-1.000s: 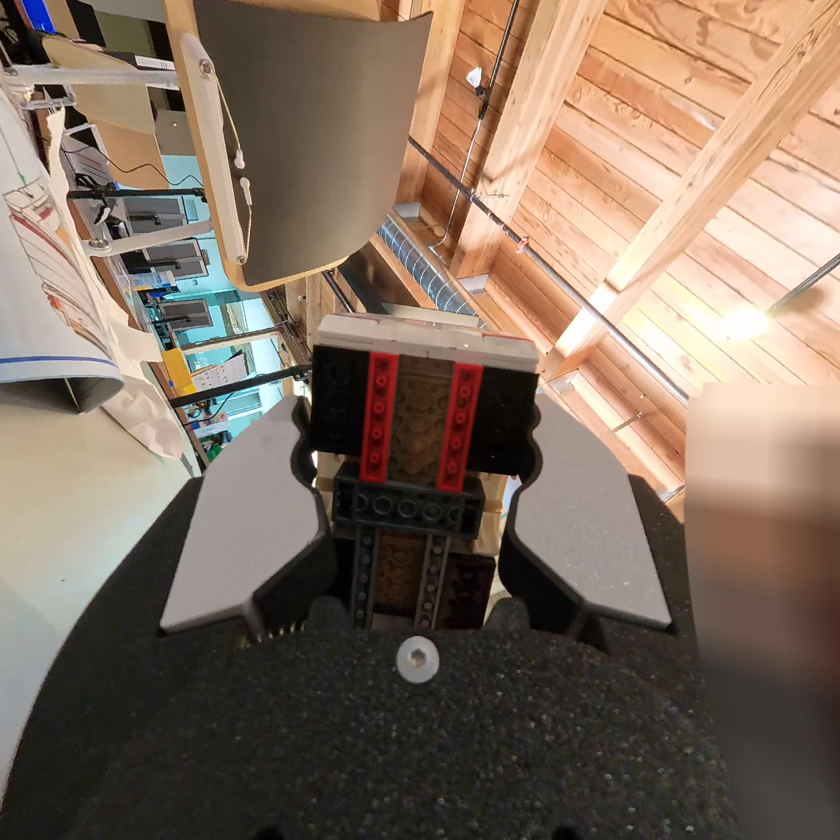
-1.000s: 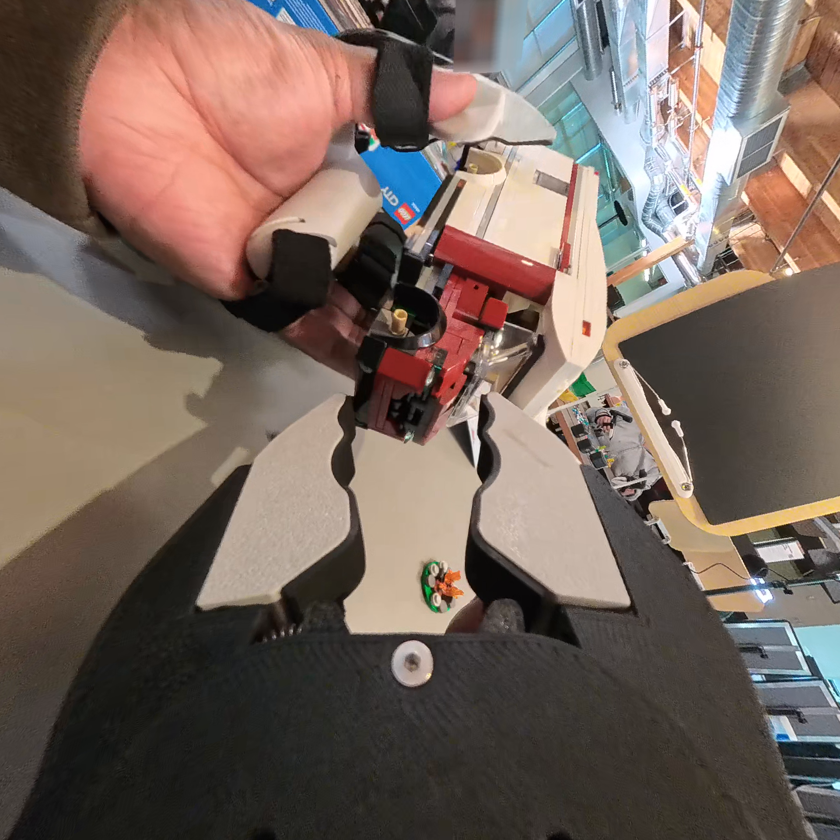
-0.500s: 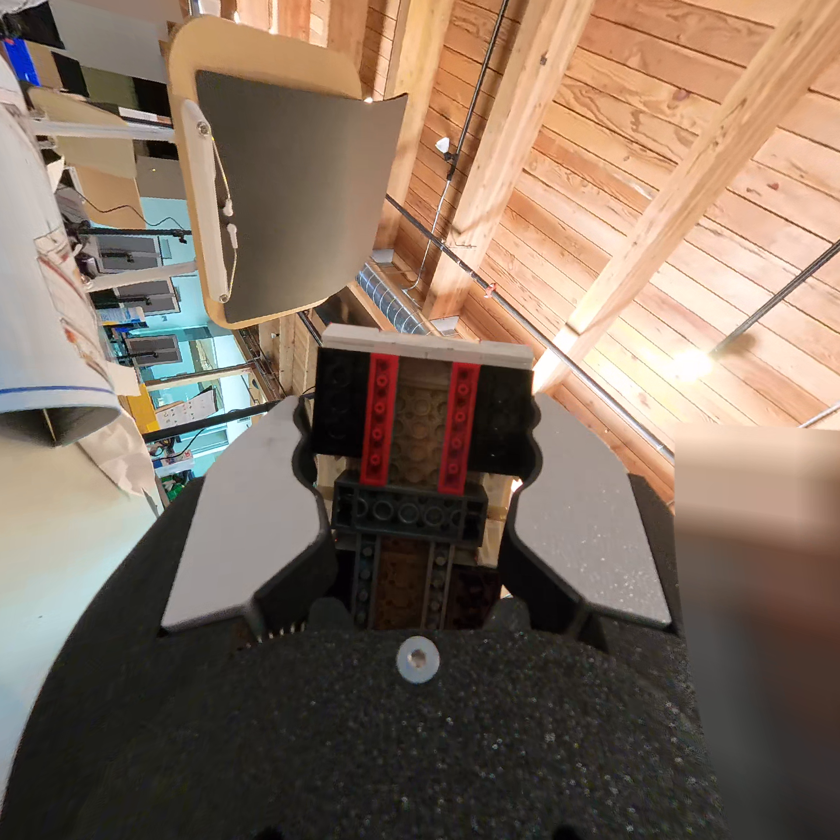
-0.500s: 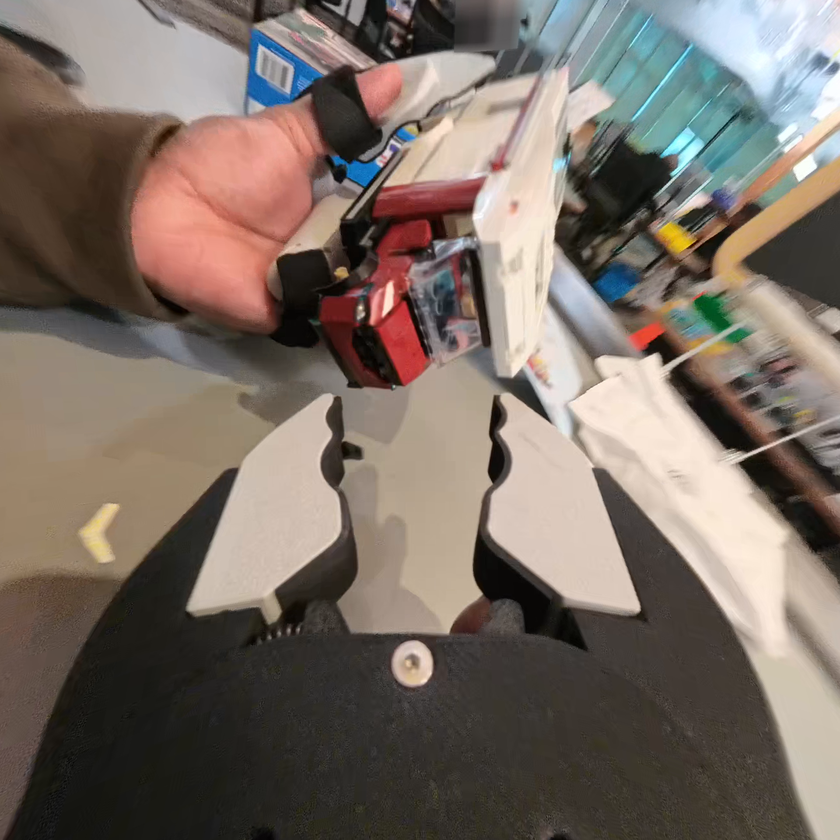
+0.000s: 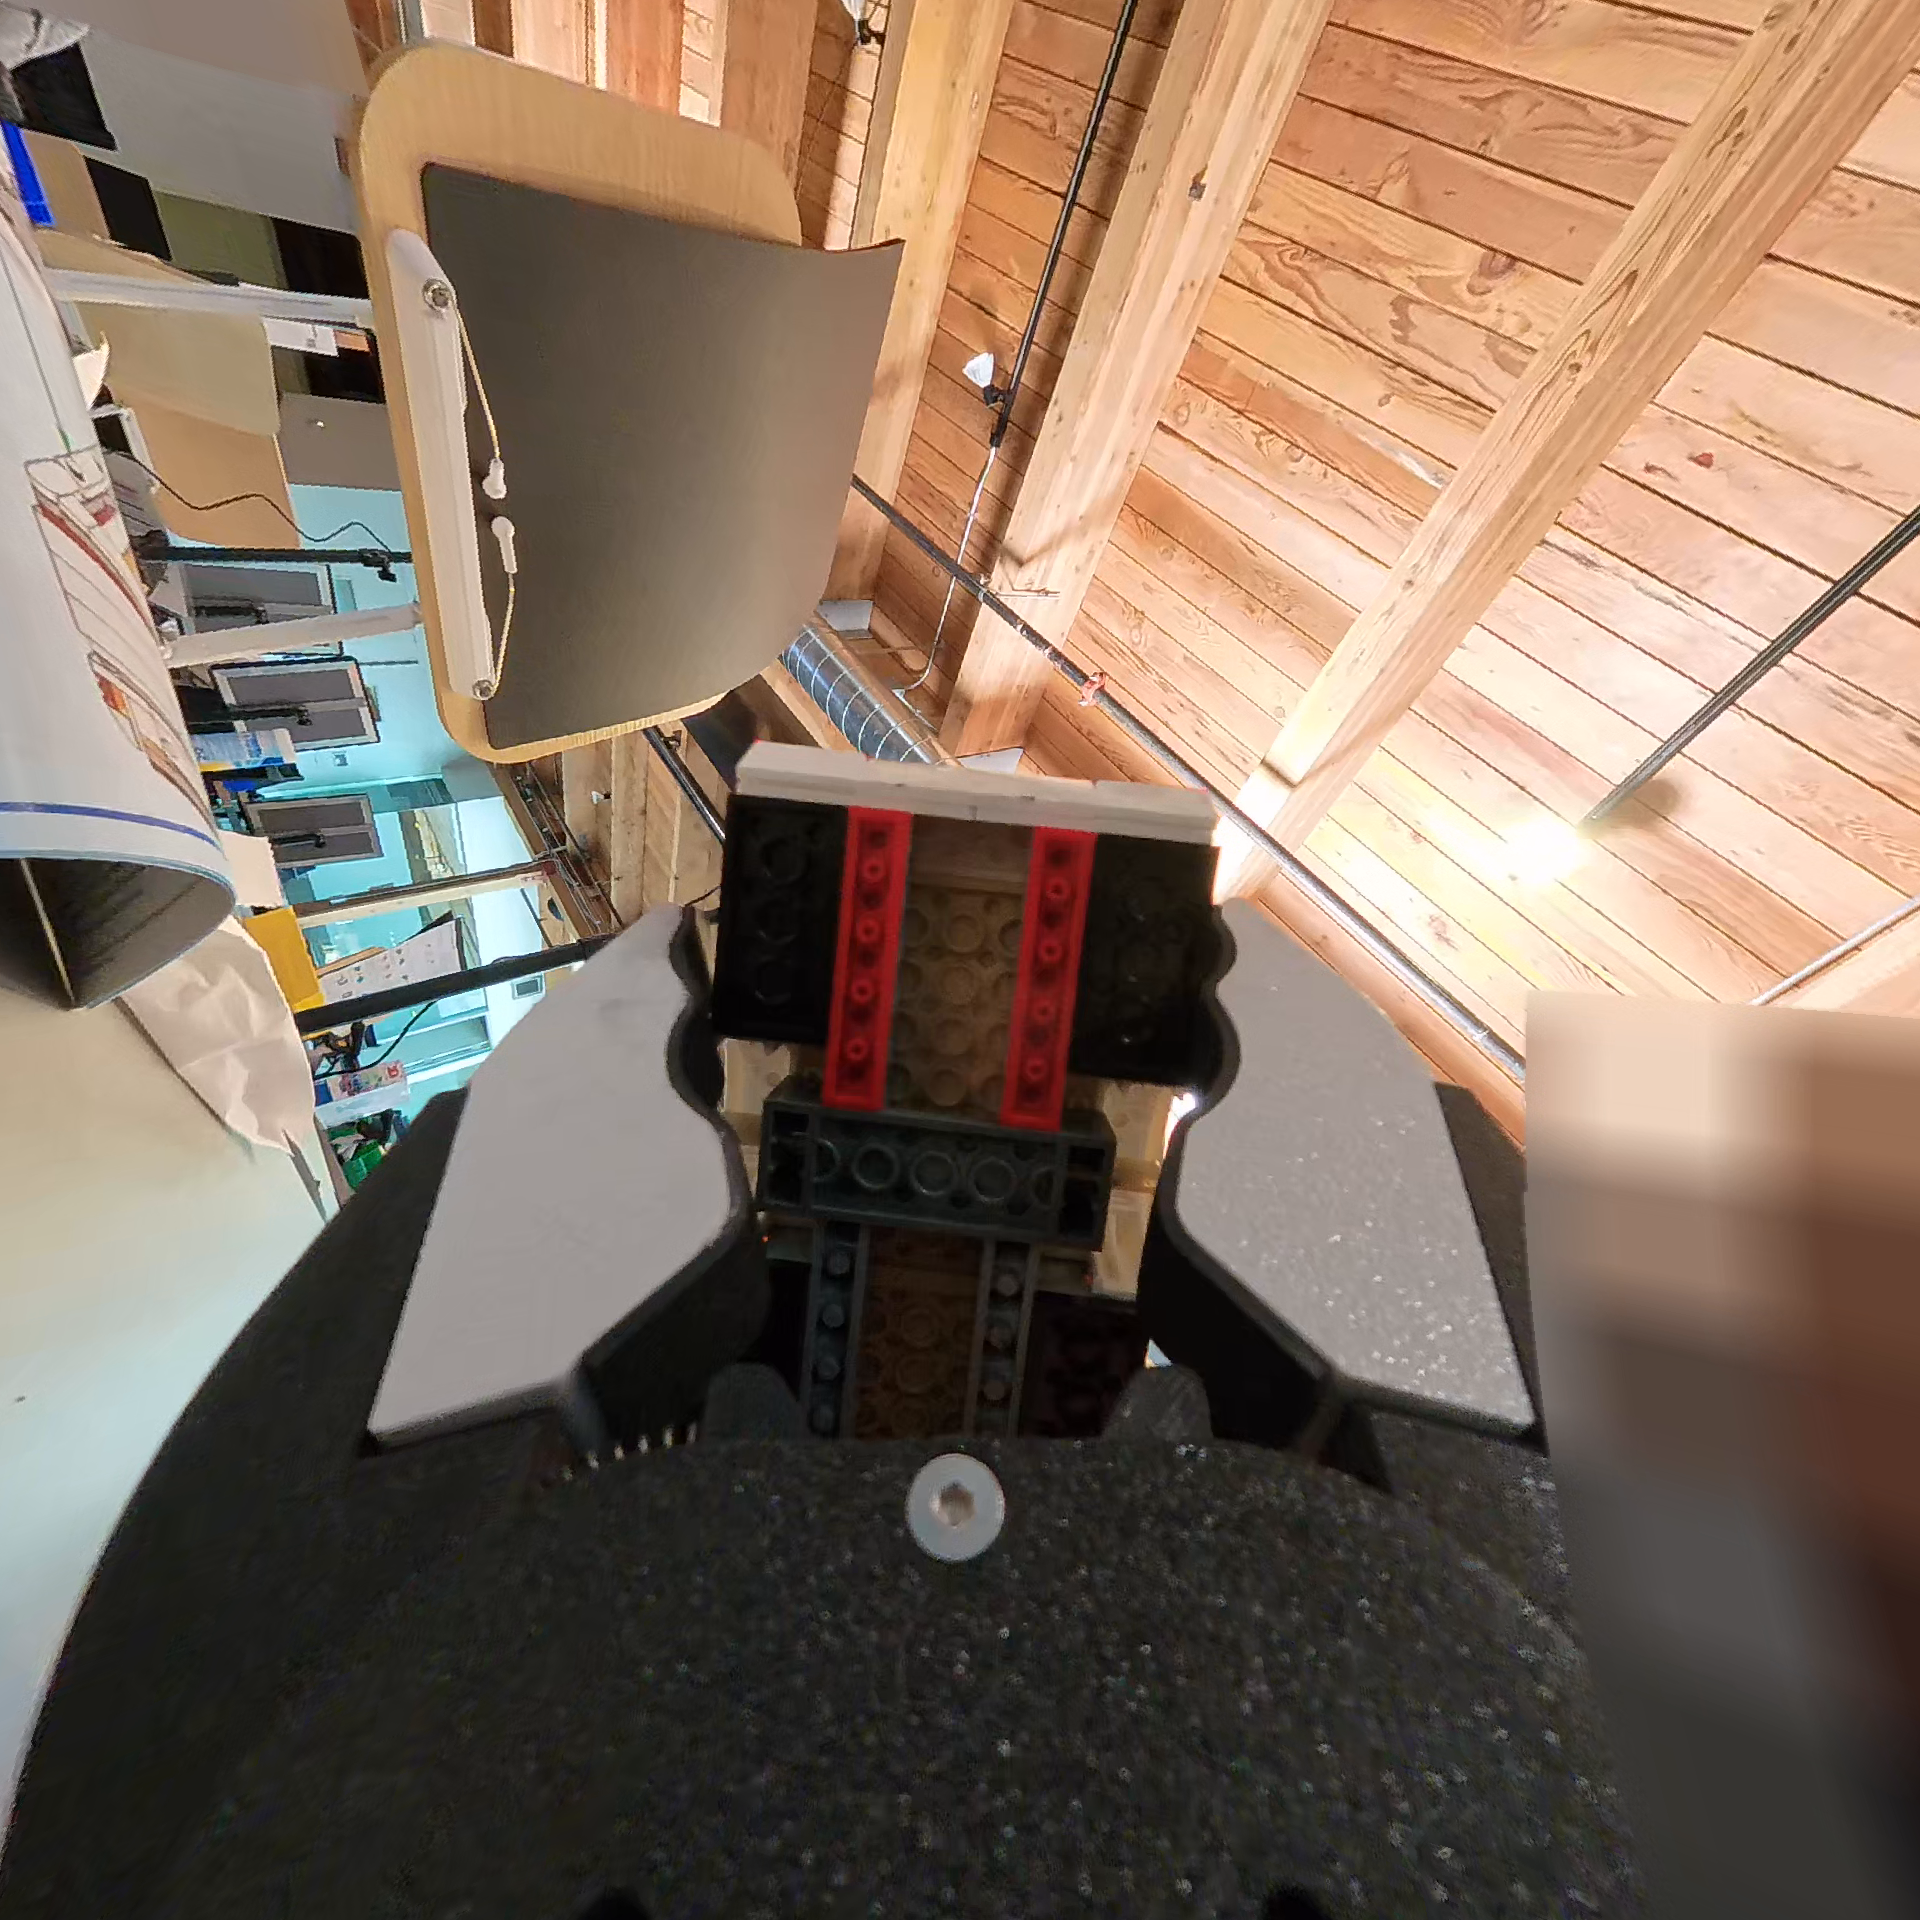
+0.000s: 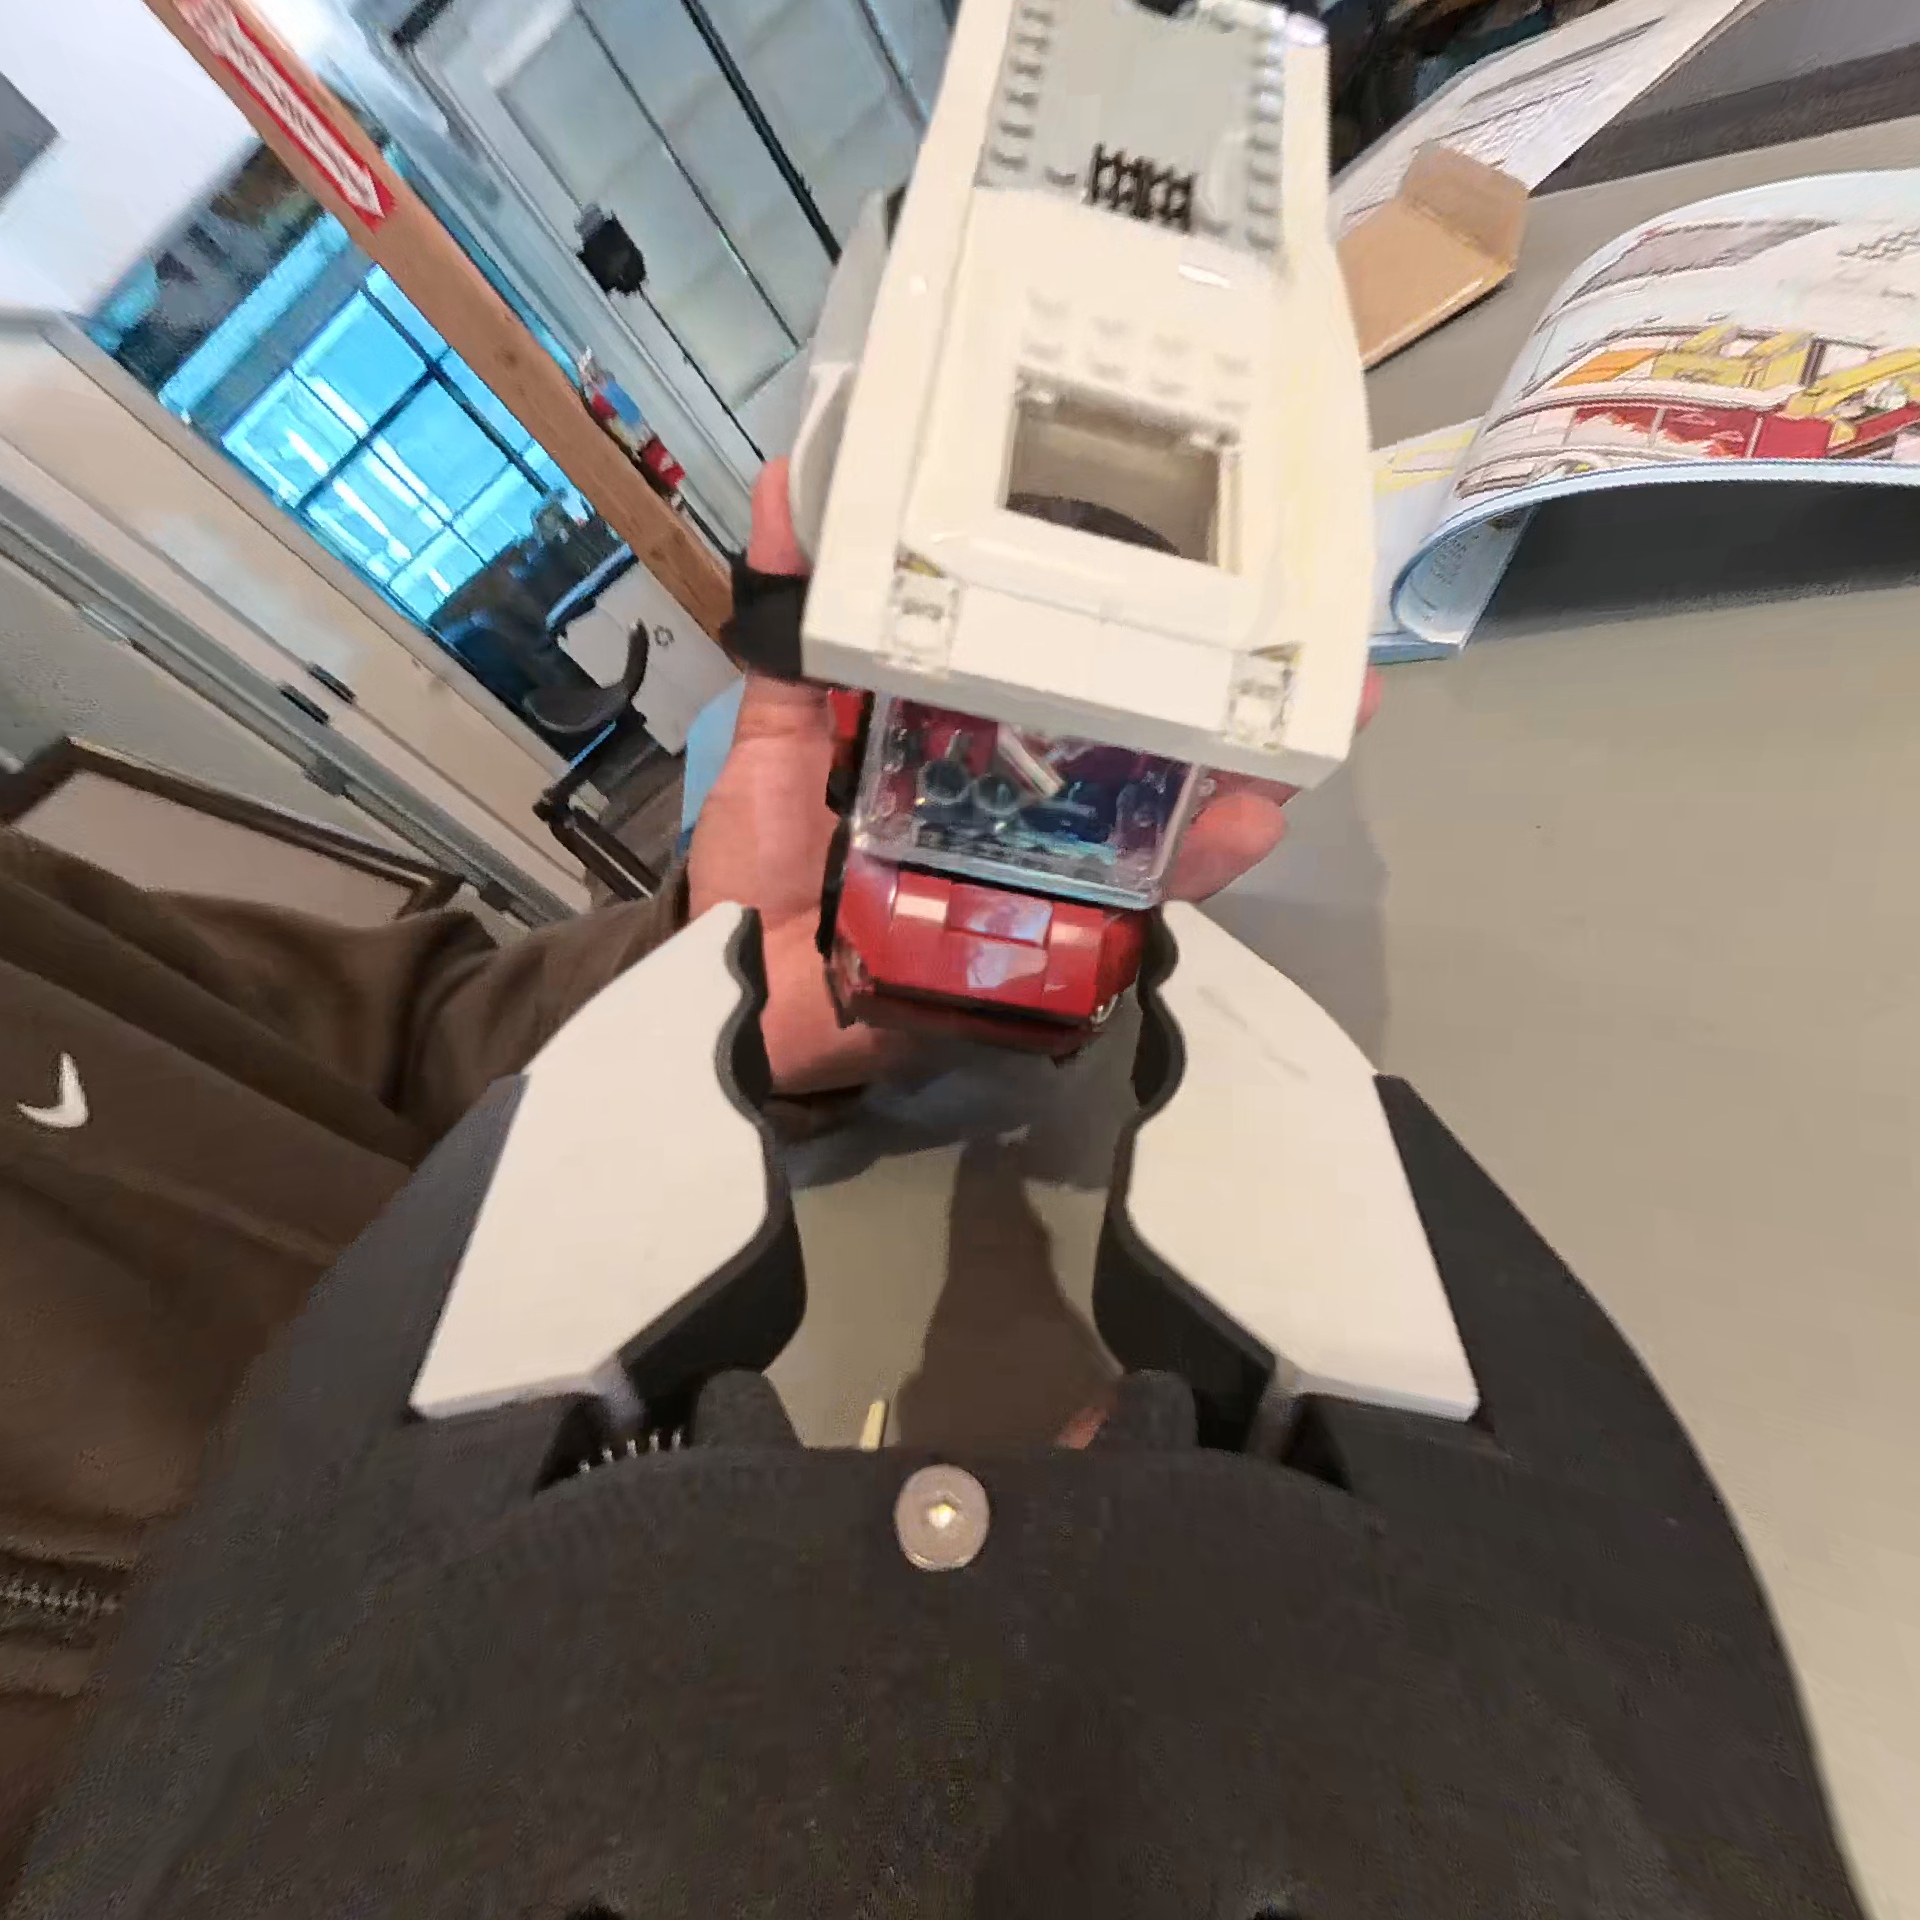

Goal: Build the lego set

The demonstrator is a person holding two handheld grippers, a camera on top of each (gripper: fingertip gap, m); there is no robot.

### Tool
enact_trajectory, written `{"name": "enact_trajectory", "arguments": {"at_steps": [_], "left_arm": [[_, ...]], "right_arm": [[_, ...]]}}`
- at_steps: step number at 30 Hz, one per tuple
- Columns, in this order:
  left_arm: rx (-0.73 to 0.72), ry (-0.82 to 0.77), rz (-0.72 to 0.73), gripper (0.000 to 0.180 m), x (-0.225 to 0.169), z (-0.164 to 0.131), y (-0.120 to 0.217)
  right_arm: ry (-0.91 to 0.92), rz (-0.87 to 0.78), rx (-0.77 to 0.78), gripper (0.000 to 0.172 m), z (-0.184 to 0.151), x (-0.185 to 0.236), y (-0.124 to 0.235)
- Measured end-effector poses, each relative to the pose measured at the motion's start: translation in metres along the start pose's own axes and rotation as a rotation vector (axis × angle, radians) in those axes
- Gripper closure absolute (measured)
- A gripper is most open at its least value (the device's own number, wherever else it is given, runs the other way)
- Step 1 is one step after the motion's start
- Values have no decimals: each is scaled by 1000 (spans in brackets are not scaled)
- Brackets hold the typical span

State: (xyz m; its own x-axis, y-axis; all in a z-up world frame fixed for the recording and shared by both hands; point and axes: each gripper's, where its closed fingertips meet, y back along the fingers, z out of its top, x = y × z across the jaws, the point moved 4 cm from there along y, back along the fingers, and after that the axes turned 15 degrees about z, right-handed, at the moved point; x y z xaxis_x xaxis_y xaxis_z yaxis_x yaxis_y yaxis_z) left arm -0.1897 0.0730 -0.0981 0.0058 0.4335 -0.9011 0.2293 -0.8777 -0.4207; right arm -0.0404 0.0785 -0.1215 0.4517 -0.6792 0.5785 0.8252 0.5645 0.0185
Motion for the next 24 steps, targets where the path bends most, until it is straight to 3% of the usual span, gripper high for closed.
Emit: {"name": "enact_trajectory", "arguments": {"at_steps": [2, 6, 10, 14, 21, 24], "left_arm": [[4, -15, -5, 91, -1, -1, 0], [55, -51, -15, 91, -5, -5, -4], [197, -160, 28, 79, -8, -16, -11], [266, -166, 25, 71, -12, -20, -10], [380, -223, 192, 42, 0, -30, -4], [392, -226, 230, 47, 4, -31, -1]], "right_arm": [[-15, -8, -14, 113, 0, -4, 1], [29, -17, -16, 113, 0, -4, 1], [208, -120, 27, 114, 0, -2, 6], [359, -203, 67, 114, -1, 2, 6], [476, -282, 75, 114, 0, 5, 12], [553, -323, 128, 114, -6, 4, 10]]}}
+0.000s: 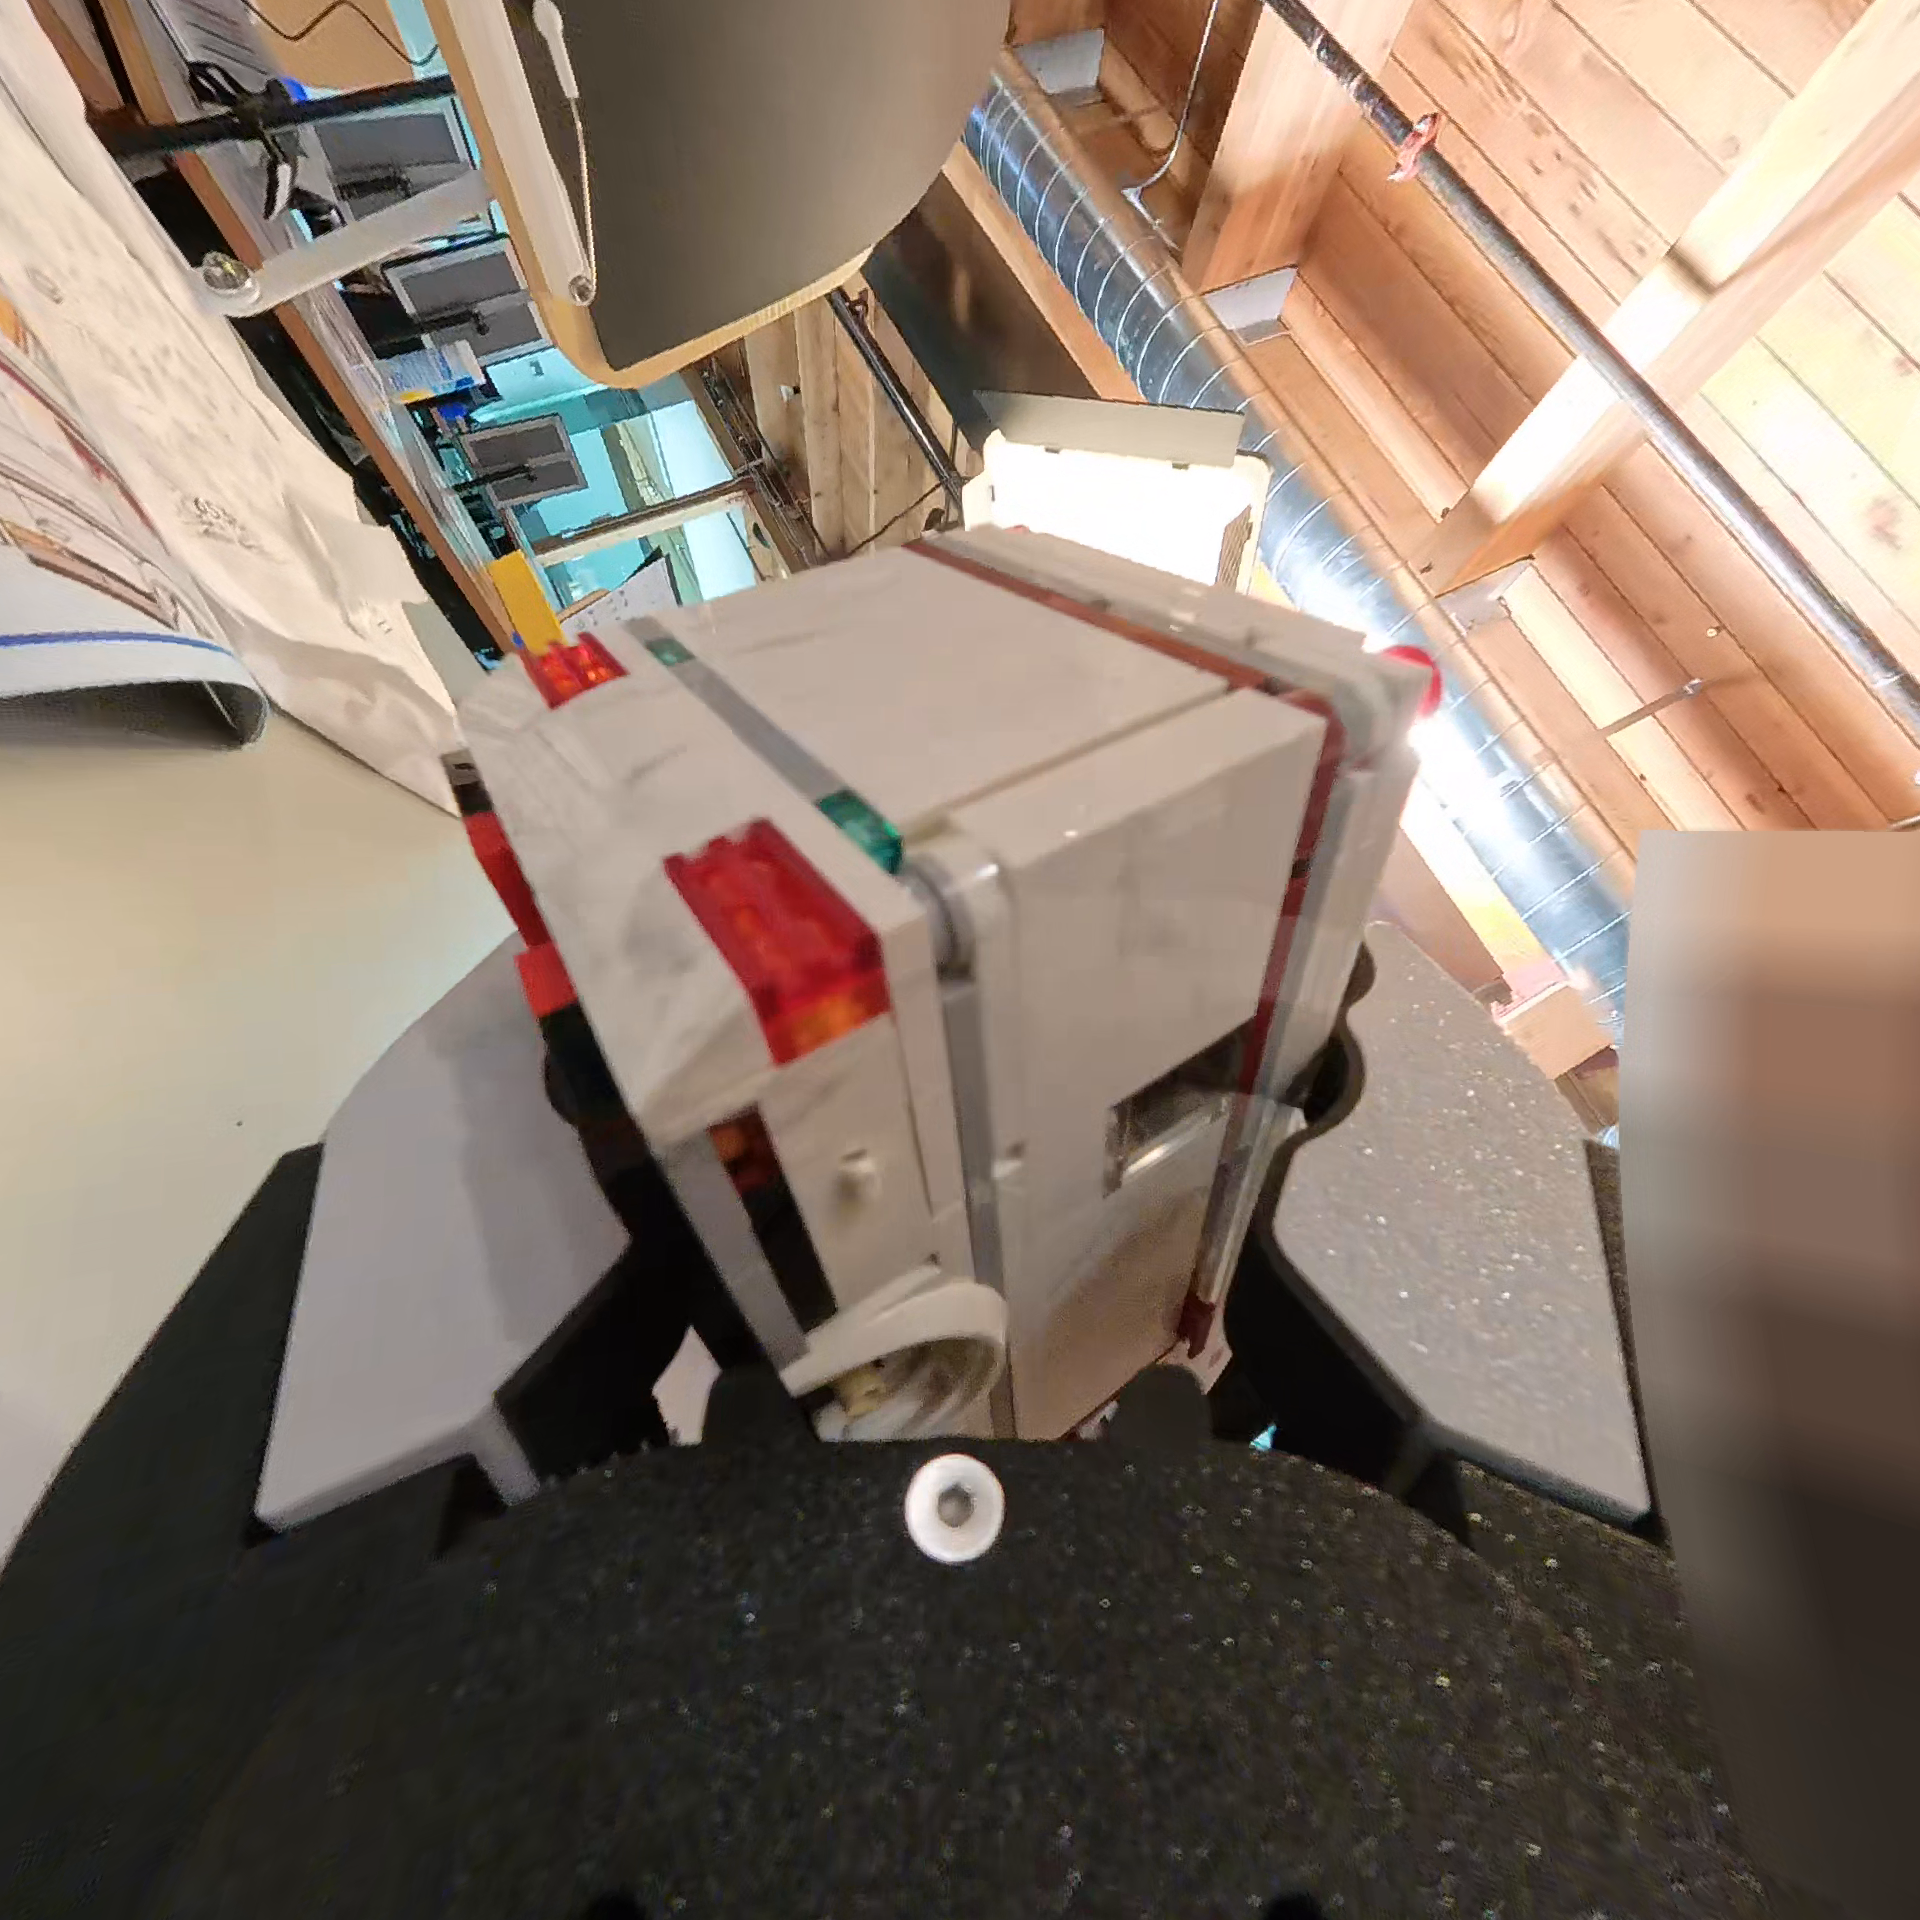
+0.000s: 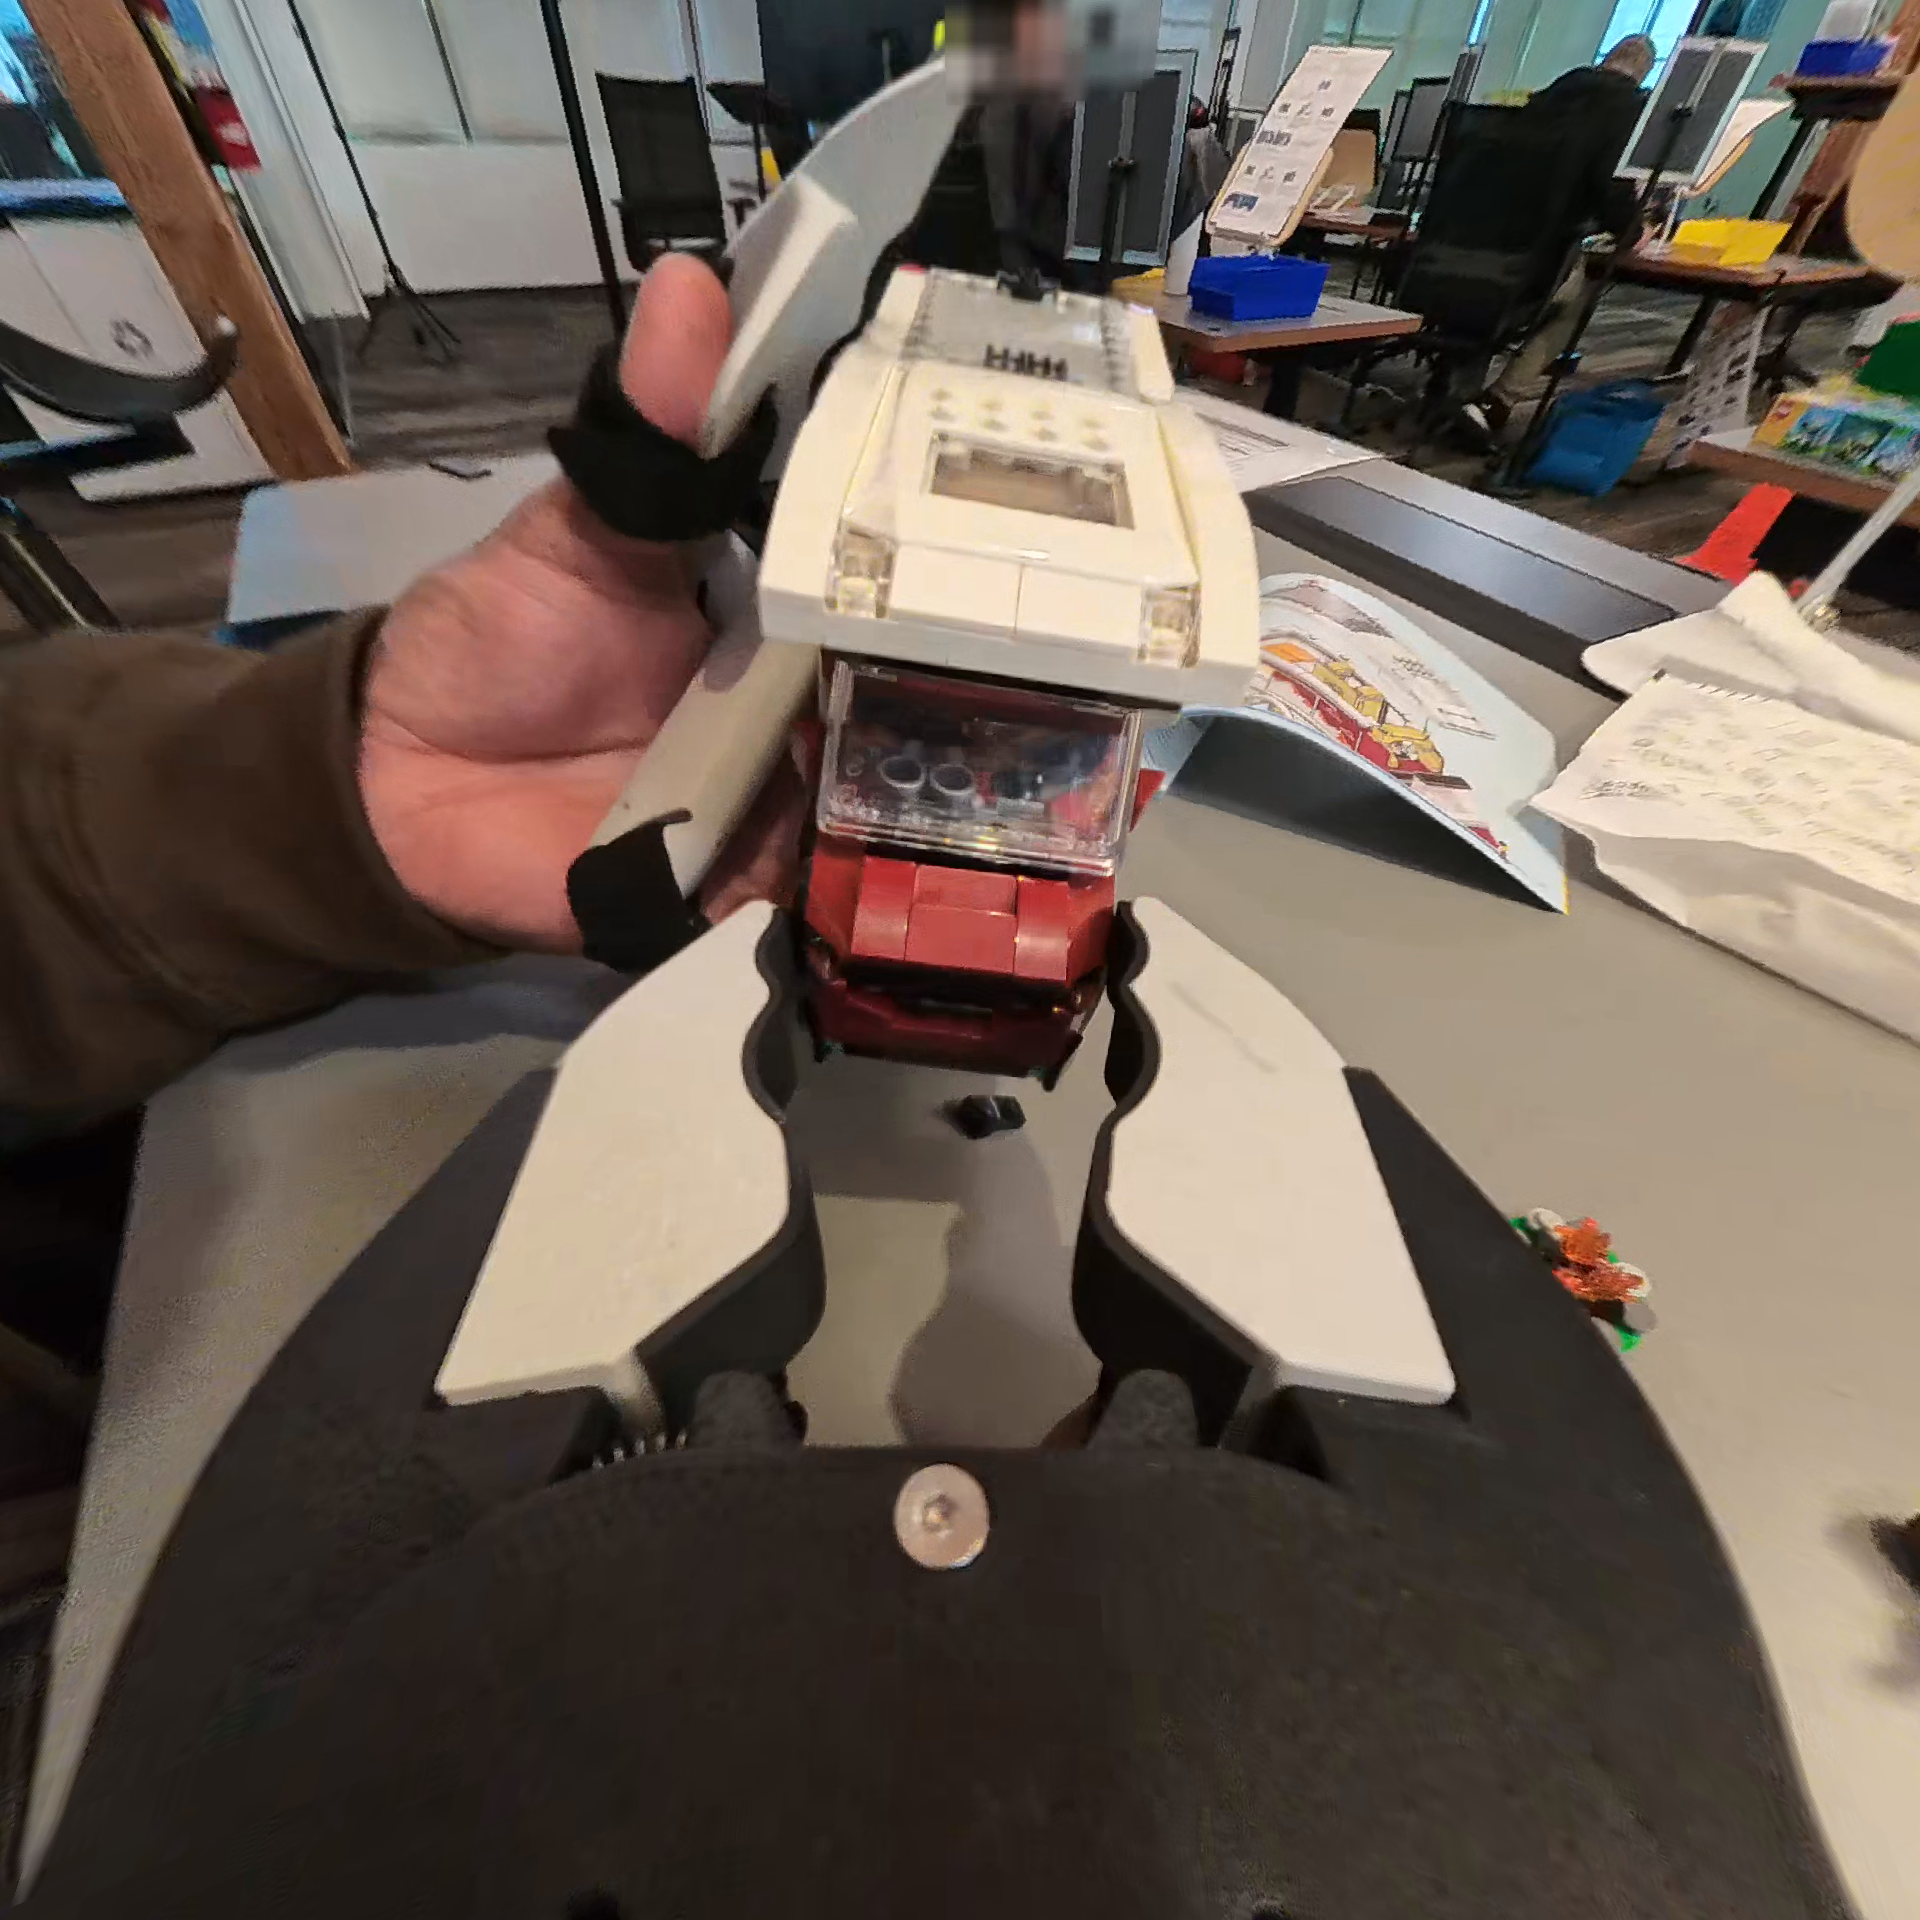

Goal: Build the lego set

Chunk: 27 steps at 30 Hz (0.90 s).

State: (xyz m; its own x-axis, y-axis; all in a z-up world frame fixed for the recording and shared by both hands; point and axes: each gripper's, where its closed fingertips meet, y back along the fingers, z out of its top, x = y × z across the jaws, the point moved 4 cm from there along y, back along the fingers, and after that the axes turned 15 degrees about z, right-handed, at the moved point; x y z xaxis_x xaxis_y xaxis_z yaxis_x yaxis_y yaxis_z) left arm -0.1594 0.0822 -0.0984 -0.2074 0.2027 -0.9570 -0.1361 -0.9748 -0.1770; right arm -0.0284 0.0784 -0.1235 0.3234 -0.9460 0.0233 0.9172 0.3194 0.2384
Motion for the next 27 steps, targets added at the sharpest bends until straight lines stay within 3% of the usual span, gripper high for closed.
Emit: {"name": "enact_trajectory", "arguments": {"at_steps": [12, 14, 20, 27], "left_arm": [[320, -83, 204, 37, -6, -38, -1], [312, -50, 210, 36, -3, -42, -2], [193, 103, 84, 39, 5, -33, -4], [191, 223, -114, 44, 3, -27, -1]], "right_arm": [[151, -109, 53, 114, -2, 3, 5], [175, -125, 48, 114, 1, 5, 6], [247, -172, 37, 114, 7, 11, 3], [303, -111, -3, 118, 16, 26, 2]]}}
